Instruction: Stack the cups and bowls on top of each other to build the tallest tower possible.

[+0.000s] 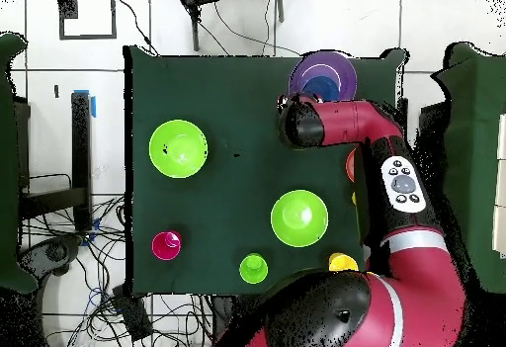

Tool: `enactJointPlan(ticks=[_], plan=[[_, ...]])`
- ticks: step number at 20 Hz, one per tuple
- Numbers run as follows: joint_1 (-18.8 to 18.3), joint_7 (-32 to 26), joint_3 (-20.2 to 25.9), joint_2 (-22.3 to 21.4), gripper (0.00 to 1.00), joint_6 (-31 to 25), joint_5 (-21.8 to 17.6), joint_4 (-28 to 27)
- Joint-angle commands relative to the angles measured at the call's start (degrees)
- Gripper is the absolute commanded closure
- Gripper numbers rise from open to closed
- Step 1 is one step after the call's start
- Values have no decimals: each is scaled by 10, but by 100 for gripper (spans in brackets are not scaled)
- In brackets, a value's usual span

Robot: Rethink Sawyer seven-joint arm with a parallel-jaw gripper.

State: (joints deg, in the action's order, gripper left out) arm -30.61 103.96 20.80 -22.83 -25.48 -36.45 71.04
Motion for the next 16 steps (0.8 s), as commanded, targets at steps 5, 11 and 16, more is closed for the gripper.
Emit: enactJointPlan(ticks=[5, 11, 16], plan=[[43, 74, -5, 54, 100, 21, 31, 85], [48, 77, -13, 53, 100, 26, 52, 99], [57, 84, -25, 50, 100, 32, 69, 108]])
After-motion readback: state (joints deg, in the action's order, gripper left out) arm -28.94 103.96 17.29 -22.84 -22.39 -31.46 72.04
